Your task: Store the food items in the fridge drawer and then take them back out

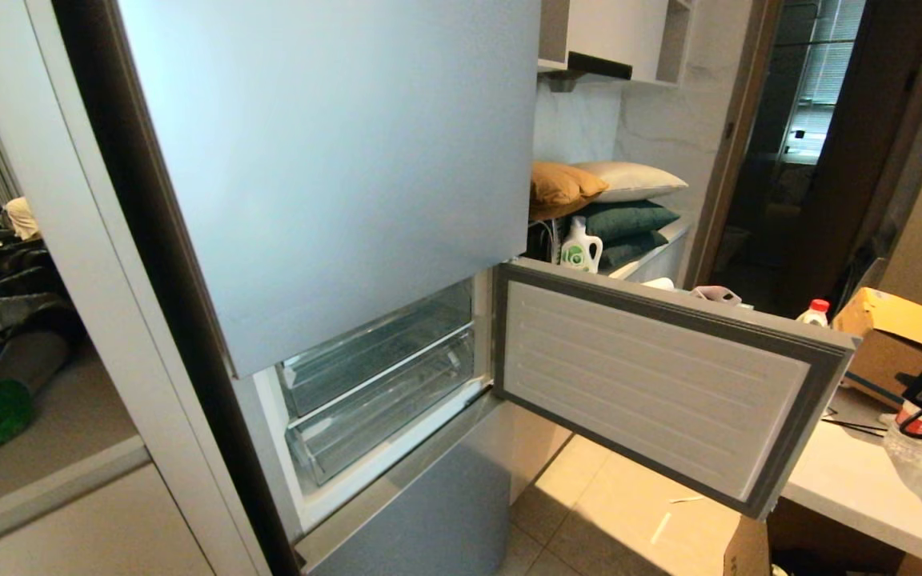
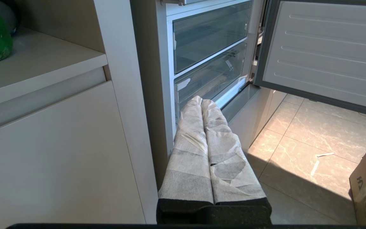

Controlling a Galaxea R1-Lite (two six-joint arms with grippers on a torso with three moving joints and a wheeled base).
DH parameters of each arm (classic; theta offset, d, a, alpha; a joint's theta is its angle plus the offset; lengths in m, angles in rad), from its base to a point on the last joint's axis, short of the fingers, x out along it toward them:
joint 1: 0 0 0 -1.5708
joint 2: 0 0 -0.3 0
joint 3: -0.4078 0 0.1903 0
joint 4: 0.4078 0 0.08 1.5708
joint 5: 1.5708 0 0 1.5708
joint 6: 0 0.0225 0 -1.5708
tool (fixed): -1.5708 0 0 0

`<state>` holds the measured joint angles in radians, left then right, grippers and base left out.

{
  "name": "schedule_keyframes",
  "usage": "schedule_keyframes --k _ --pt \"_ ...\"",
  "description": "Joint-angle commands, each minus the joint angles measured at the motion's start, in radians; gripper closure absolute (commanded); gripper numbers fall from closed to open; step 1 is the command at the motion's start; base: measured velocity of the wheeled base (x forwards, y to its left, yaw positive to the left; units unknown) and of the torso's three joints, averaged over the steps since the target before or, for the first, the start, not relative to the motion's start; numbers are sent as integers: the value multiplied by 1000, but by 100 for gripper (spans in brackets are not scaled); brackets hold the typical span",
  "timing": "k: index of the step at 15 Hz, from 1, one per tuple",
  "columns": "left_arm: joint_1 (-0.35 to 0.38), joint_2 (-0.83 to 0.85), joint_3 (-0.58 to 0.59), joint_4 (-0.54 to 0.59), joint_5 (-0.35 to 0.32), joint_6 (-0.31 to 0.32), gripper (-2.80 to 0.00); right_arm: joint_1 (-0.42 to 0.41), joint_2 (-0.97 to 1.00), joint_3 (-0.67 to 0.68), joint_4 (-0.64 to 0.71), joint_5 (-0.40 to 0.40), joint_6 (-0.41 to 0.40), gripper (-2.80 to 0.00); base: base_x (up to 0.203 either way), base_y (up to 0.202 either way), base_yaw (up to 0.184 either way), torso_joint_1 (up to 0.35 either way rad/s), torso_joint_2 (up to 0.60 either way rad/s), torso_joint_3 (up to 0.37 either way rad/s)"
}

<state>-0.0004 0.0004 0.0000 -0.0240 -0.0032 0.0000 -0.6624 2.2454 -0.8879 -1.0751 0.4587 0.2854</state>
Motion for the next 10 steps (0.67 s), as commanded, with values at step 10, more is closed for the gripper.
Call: schedule_keyframes --k 10 --pt "0 0 11 -1 0 0 0 95 49 -9 -55 3 3 0 0 0 0 0 0 0"
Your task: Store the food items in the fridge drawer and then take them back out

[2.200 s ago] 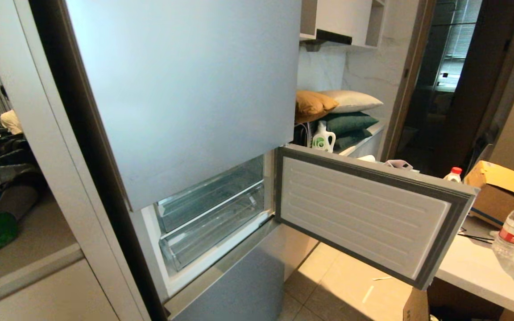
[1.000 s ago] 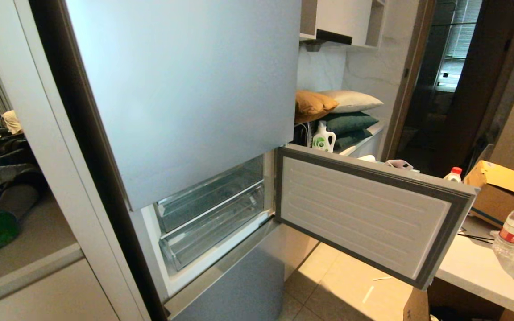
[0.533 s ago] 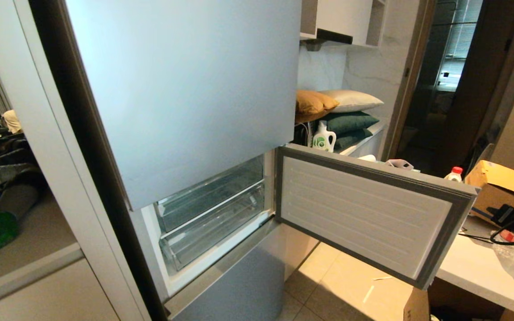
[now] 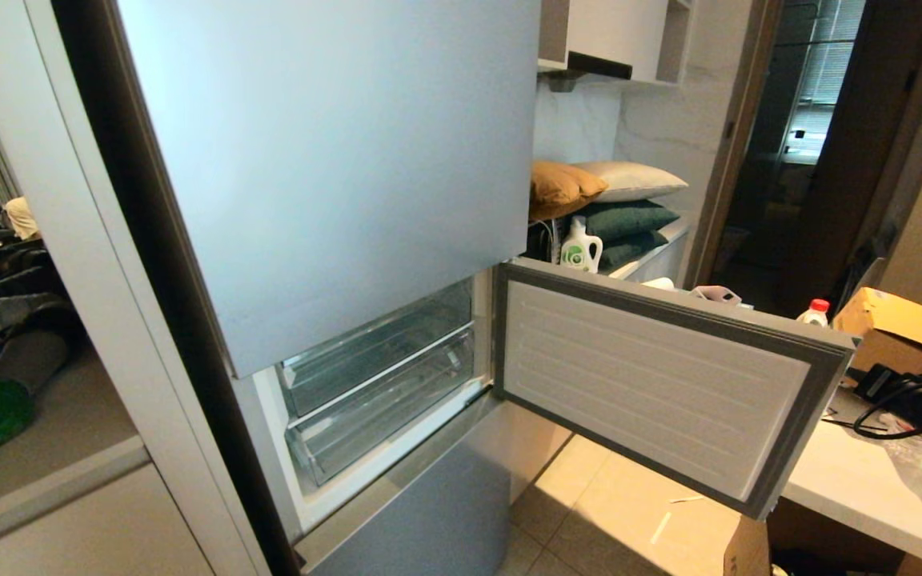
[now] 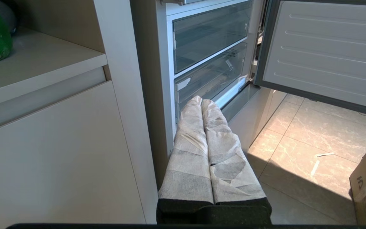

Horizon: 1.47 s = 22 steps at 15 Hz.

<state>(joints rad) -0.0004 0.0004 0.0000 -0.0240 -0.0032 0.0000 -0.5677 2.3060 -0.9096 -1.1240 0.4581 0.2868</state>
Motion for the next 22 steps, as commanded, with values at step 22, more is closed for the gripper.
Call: schedule_keyframes --k 22 --pt "-1 0 11 -1 0 0 0 -37 52 -103 -7 -173 4 0 0 0 0 0 0 0"
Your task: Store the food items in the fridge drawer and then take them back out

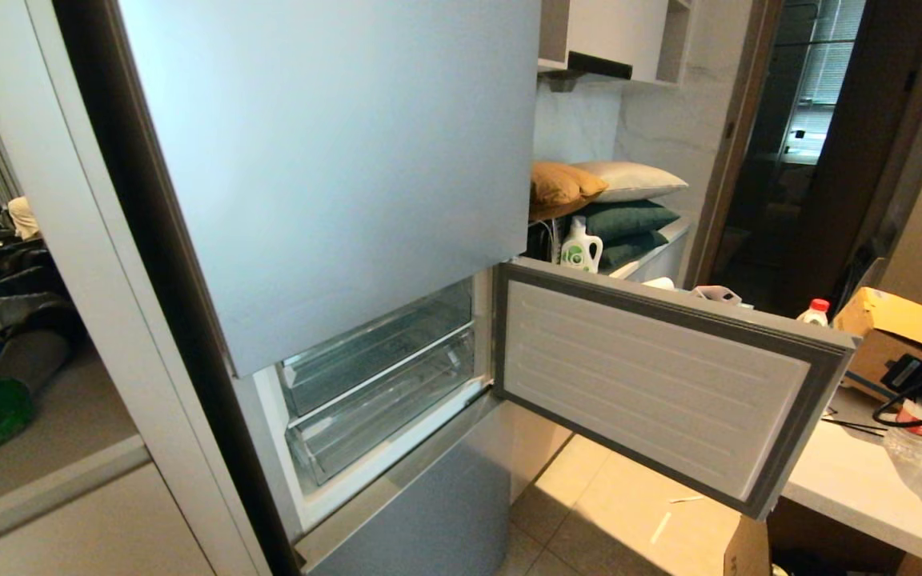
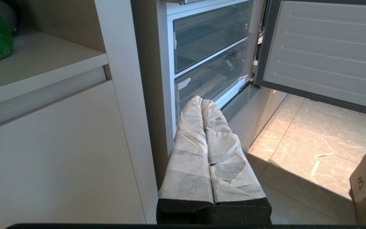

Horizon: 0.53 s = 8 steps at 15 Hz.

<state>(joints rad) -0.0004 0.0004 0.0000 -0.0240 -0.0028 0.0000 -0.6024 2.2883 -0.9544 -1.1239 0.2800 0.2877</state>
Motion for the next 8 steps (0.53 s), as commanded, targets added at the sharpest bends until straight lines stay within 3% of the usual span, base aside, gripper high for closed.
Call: schedule_keyframes --k 1,4,8 --pt "0 0 11 -1 0 0 0 -2 76 -72 -7 35 5 0 0 0 0 0 0 0" --pt "-1 0 11 -1 0 0 0 -2 62 -46 -6 167 7 0 0 0 0 0 0 0" --pt "0 0 11 -1 0 0 0 0 24 -6 -4 256 16 0 0 0 0 0 0 0"
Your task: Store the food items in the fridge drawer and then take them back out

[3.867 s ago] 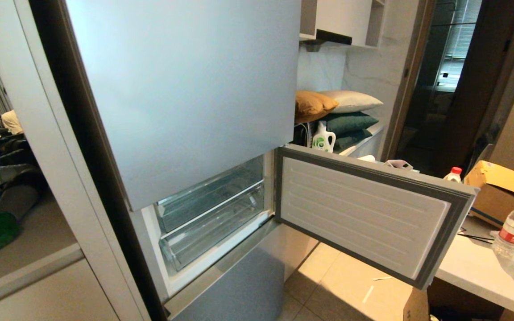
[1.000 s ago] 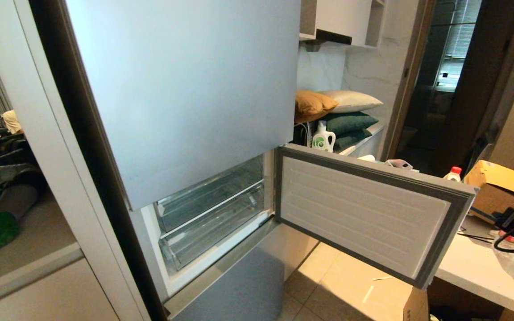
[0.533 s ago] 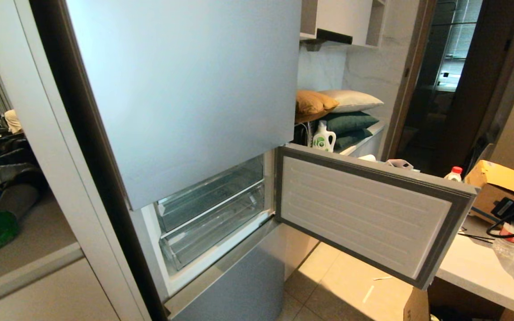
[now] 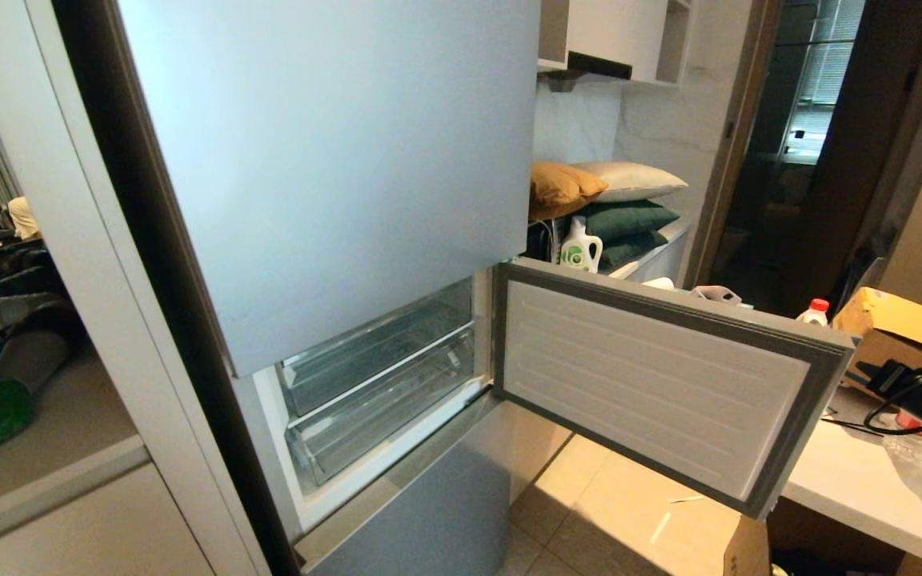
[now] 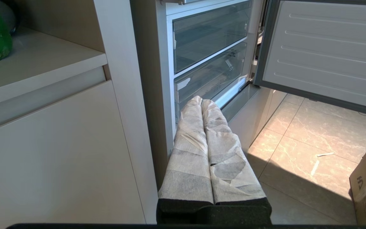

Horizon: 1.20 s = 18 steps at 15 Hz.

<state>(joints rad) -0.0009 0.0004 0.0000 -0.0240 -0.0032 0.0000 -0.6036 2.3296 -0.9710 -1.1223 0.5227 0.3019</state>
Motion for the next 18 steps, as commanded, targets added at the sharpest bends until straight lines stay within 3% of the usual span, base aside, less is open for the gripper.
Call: schedule_keyframes --k 1,10,13,15,18 --pt "0 0 11 -1 0 0 0 1 -28 29 -5 31 2 0 0 0 0 0 0 0" --pt "1 0 11 -1 0 0 0 -6 -132 203 -8 108 -2 0 0 0 0 0 0 0" --pt "1 0 11 -1 0 0 0 -45 -137 189 -7 43 -1 0 0 0 0 0 0 0" --pt "1 0 11 -1 0 0 0 -49 -93 124 -8 -68 -5 0 0 0 0 0 0 0" --pt "0 0 11 -1 0 0 0 -50 20 -12 -7 -91 -13 0 0 0 0 0 0 0"
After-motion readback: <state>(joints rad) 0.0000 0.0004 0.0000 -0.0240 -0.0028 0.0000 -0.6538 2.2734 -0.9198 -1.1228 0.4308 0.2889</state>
